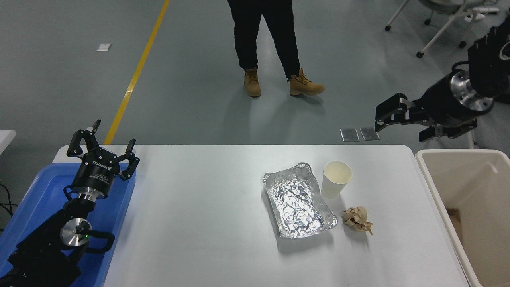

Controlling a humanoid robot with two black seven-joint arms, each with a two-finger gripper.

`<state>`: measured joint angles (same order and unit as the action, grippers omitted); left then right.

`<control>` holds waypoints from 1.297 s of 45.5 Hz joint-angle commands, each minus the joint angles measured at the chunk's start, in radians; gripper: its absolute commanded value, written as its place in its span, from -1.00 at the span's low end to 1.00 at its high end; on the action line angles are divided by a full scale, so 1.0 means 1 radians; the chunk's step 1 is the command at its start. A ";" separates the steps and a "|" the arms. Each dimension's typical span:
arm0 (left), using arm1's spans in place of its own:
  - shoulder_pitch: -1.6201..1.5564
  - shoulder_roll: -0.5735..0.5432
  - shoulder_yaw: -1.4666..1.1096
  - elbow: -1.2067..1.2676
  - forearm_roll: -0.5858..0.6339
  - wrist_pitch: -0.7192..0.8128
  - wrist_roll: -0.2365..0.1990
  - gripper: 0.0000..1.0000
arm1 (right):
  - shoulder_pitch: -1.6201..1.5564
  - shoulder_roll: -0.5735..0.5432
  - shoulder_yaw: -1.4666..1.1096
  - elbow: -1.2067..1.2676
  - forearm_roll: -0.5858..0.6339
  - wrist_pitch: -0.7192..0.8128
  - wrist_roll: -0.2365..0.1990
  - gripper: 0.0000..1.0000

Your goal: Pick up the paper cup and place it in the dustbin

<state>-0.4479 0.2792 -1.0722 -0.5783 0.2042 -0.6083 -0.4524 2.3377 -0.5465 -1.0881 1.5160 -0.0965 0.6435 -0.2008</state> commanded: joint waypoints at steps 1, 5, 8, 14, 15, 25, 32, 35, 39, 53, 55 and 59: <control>0.000 0.000 0.000 0.000 0.000 0.001 0.000 0.97 | 0.111 0.023 -0.007 0.052 0.015 0.090 0.001 1.00; 0.000 0.000 0.000 0.000 0.000 0.001 0.000 0.97 | 0.114 0.025 -0.007 0.052 0.032 0.091 0.001 1.00; 0.000 0.000 0.000 0.000 0.000 -0.001 0.000 0.97 | 0.112 0.025 -0.007 0.052 0.037 0.091 0.003 1.00; 0.000 0.000 0.000 0.000 0.000 -0.001 0.000 0.97 | 0.109 0.023 -0.007 0.052 0.040 0.091 0.003 1.00; 0.000 0.000 0.000 0.000 0.000 0.001 0.000 0.97 | 0.108 0.023 -0.007 0.052 0.040 0.091 0.003 1.00; 0.000 0.000 0.000 0.000 0.000 -0.001 0.000 0.97 | 0.039 0.048 0.003 0.032 0.041 0.064 0.001 1.00; 0.000 0.000 0.000 0.000 0.000 -0.001 0.000 0.97 | -0.116 0.128 0.016 -0.062 0.041 -0.028 0.001 1.00; 0.000 0.000 0.000 0.000 0.000 -0.001 0.000 0.97 | -0.211 0.166 0.016 -0.161 0.041 -0.073 0.003 1.00; 0.000 0.000 0.000 0.000 0.000 -0.001 0.000 0.97 | -0.325 0.212 0.016 -0.256 0.040 -0.120 0.003 1.00; 0.000 0.000 0.000 0.000 0.000 0.001 0.000 0.97 | -0.622 0.347 0.033 -0.459 0.032 -0.303 0.003 1.00; 0.000 0.000 0.000 0.000 0.000 0.001 0.000 0.97 | -0.664 0.362 0.043 -0.497 0.031 -0.306 0.004 1.00; 0.000 0.000 0.000 0.000 0.000 0.001 0.000 0.97 | -0.738 0.387 0.065 -0.574 0.024 -0.312 0.004 1.00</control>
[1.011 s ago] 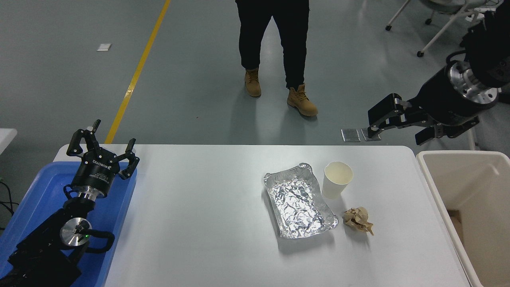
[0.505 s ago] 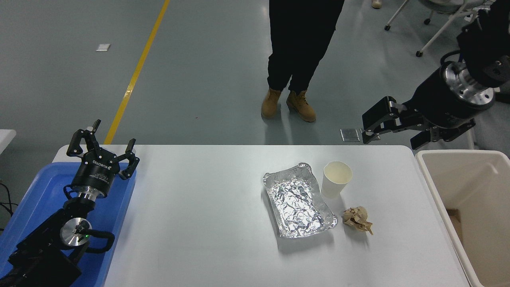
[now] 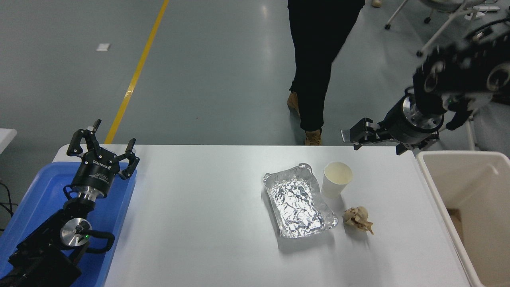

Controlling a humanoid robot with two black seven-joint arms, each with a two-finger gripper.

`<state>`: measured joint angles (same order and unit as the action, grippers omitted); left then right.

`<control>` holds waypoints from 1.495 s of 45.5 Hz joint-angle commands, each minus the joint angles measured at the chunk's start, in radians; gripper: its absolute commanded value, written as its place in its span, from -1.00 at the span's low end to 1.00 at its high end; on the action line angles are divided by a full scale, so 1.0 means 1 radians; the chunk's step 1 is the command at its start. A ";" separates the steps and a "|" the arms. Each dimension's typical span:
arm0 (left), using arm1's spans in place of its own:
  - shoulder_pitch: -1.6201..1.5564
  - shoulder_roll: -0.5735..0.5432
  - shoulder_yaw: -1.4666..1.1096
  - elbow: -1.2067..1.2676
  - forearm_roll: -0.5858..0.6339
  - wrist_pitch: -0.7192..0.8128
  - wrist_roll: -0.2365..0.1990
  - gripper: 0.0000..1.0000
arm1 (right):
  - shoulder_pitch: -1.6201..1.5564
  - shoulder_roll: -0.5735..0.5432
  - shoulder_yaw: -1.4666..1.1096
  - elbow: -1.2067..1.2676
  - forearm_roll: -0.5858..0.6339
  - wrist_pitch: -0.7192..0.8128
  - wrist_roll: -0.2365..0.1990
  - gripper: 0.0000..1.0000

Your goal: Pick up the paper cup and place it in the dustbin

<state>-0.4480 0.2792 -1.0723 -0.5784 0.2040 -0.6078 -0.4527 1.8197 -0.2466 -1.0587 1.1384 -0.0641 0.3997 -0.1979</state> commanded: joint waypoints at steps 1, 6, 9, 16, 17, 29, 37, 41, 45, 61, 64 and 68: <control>0.000 0.000 0.000 0.000 0.000 0.000 0.000 0.97 | -0.236 0.095 0.039 -0.218 -0.009 -0.071 0.000 1.00; 0.000 0.000 0.000 0.000 0.000 0.000 0.000 0.97 | -0.313 0.131 0.040 -0.319 -0.011 -0.085 0.002 1.00; 0.000 0.000 0.000 0.000 0.000 -0.001 0.000 0.97 | -0.344 0.144 0.040 -0.356 -0.011 -0.087 0.002 1.00; 0.000 0.000 0.000 0.000 0.000 -0.001 0.000 0.97 | -0.410 0.165 0.040 -0.410 -0.011 -0.104 0.002 1.00; 0.000 0.000 0.000 0.000 0.000 -0.001 -0.001 0.97 | -0.421 0.168 0.040 -0.419 -0.011 -0.108 0.002 1.00; 0.000 0.000 0.000 0.000 0.000 -0.001 0.000 0.97 | -0.516 0.199 0.040 -0.509 -0.011 -0.139 0.001 1.00; 0.000 0.000 0.000 0.000 0.000 -0.001 0.000 0.97 | -0.537 0.199 0.057 -0.520 -0.009 -0.156 0.002 0.83; 0.000 0.000 0.000 0.000 0.000 -0.001 -0.001 0.97 | -0.554 0.202 0.074 -0.525 -0.011 -0.174 0.002 0.63; 0.000 0.000 0.000 0.000 0.000 -0.001 -0.001 0.97 | -0.566 0.205 0.074 -0.531 -0.011 -0.193 0.002 0.07; 0.000 0.000 0.000 0.000 0.000 -0.001 -0.001 0.97 | -0.550 0.201 0.080 -0.531 -0.003 -0.200 0.003 -1.00; 0.000 0.000 0.000 0.000 0.000 -0.001 -0.001 0.97 | -0.536 0.201 0.083 -0.528 -0.003 -0.202 0.002 -1.00; 0.000 0.000 0.000 0.000 0.000 0.000 -0.001 0.97 | -0.516 0.199 0.085 -0.525 -0.005 -0.202 0.003 -1.00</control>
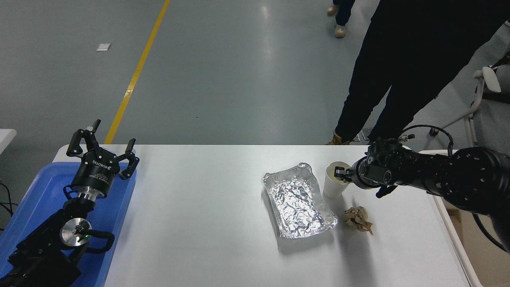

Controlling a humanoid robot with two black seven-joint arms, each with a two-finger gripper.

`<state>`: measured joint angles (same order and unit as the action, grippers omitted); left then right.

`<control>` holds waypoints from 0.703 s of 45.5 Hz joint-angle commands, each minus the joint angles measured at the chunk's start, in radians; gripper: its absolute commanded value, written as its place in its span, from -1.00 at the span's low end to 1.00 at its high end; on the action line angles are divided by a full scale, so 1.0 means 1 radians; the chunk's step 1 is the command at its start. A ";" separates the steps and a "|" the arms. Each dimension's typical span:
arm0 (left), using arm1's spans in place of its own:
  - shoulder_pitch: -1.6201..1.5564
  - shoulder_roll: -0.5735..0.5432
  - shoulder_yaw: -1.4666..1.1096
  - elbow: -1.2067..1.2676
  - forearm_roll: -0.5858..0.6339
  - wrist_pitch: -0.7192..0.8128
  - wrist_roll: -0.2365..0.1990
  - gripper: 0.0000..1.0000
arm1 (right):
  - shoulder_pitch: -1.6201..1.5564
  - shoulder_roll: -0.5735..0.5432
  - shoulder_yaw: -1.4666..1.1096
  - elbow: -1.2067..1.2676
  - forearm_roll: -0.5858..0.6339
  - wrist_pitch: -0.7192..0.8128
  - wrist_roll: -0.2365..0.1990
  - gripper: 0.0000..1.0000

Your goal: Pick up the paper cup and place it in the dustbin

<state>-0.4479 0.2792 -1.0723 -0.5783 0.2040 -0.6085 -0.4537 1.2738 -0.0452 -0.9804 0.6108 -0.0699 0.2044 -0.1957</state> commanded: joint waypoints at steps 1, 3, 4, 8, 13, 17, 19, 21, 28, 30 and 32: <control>0.000 0.000 0.000 0.000 0.000 -0.001 0.001 0.97 | 0.038 -0.005 0.006 0.006 -0.002 -0.007 0.001 -1.00; 0.000 0.000 0.000 0.000 0.000 -0.001 0.000 0.97 | 0.053 -0.009 0.000 0.010 -0.004 -0.005 0.001 -1.00; 0.000 0.000 0.000 0.000 0.000 -0.001 0.001 0.97 | 0.062 -0.009 -0.004 0.012 -0.004 -0.005 0.001 -1.00; 0.000 0.000 0.000 0.000 0.000 -0.001 0.000 0.97 | 0.105 -0.044 -0.009 0.035 -0.004 0.000 0.001 -1.00; 0.000 0.000 0.000 0.000 0.000 0.001 0.000 0.97 | 0.199 -0.100 -0.009 0.124 -0.004 0.015 0.004 -1.00; 0.000 0.000 0.000 0.000 0.000 -0.001 0.001 0.97 | 0.307 -0.173 -0.012 0.248 -0.017 0.035 0.004 -1.00; 0.000 0.000 0.000 0.000 0.000 0.001 0.000 0.97 | 0.367 -0.200 -0.011 0.308 -0.030 0.055 0.004 -1.00; 0.000 0.000 0.000 0.000 0.000 0.001 0.000 0.97 | 0.421 -0.225 -0.011 0.361 -0.042 0.088 0.004 -1.00; 0.000 0.000 0.000 0.000 0.000 0.001 0.001 0.97 | 0.600 -0.312 -0.001 0.481 -0.048 0.182 0.004 -1.00; 0.000 0.000 0.000 0.000 0.000 -0.001 0.001 0.97 | 0.647 -0.338 0.002 0.509 -0.050 0.202 0.004 -1.00; 0.000 0.000 0.000 0.000 0.000 0.001 0.001 0.97 | 0.689 -0.361 0.003 0.530 -0.050 0.222 0.004 -1.00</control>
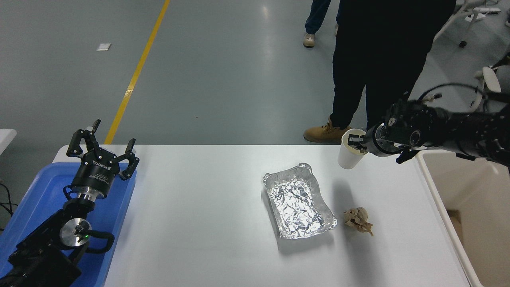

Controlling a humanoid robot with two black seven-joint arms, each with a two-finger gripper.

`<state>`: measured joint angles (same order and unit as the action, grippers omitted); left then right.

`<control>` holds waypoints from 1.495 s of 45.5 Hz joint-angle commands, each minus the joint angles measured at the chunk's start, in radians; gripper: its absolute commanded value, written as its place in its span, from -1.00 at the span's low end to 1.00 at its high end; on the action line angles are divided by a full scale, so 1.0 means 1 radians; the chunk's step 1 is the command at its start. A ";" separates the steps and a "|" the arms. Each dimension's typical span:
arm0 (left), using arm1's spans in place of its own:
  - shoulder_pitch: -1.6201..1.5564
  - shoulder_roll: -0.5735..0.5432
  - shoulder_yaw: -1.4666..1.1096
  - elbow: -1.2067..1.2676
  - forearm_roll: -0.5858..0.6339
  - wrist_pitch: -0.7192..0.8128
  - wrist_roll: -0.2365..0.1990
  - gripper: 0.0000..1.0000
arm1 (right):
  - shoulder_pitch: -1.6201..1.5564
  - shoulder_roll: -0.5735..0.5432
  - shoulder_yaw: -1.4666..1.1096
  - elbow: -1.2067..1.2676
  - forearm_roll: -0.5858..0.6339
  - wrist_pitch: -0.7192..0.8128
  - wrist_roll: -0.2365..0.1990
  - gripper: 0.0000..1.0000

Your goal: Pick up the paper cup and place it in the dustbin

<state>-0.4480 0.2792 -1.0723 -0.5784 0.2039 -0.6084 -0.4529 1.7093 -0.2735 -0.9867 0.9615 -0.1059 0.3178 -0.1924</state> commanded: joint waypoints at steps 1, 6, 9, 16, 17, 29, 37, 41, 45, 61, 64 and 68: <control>0.000 0.000 0.000 0.000 0.000 0.001 0.000 0.97 | 0.275 -0.144 0.010 0.189 -0.014 0.119 0.001 -1.00; 0.000 0.000 0.000 0.000 0.000 0.001 -0.001 0.97 | 0.386 -0.196 0.010 0.241 -0.014 0.170 0.001 -1.00; 0.000 0.000 0.000 0.000 0.000 -0.001 -0.001 0.97 | 0.437 -0.223 0.010 0.272 -0.014 0.190 0.002 -1.00; 0.000 0.000 0.000 0.000 0.000 -0.001 -0.001 0.97 | 0.530 -0.248 0.010 0.306 -0.034 0.221 0.001 -1.00; 0.000 0.000 0.000 0.000 0.000 -0.001 -0.001 0.97 | 0.533 -0.251 0.010 0.306 -0.034 0.222 0.001 -1.00; 0.000 0.000 0.000 0.000 0.000 0.001 -0.001 0.97 | 0.509 -0.248 0.010 0.303 -0.037 0.216 0.001 -1.00; 0.000 0.000 0.000 0.000 0.000 -0.001 -0.001 0.97 | 0.411 -0.243 0.010 0.221 -0.047 0.181 -0.001 -1.00; 0.000 0.000 0.000 0.000 0.000 0.001 -0.001 0.97 | 0.279 -0.242 0.013 0.061 -0.046 0.149 -0.002 -1.00; 0.000 0.000 0.000 0.002 0.000 0.001 -0.001 0.97 | 0.149 -0.243 0.014 -0.133 -0.046 0.145 -0.001 -1.00; 0.000 0.000 0.000 0.000 0.000 0.001 -0.001 0.97 | -0.356 -0.201 0.099 -0.816 -0.024 0.133 -0.002 -1.00; 0.000 0.000 0.000 0.000 0.000 0.001 -0.001 0.97 | -0.419 -0.196 0.120 -0.868 -0.023 0.101 -0.002 -1.00; 0.000 0.000 0.000 0.000 0.000 0.001 -0.001 0.97 | -0.506 -0.197 0.154 -0.905 -0.009 0.050 -0.004 -1.00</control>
<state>-0.4480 0.2802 -1.0723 -0.5780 0.2041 -0.6076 -0.4540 1.4673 -0.4822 -0.9022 0.3187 -0.1323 0.4475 -0.1947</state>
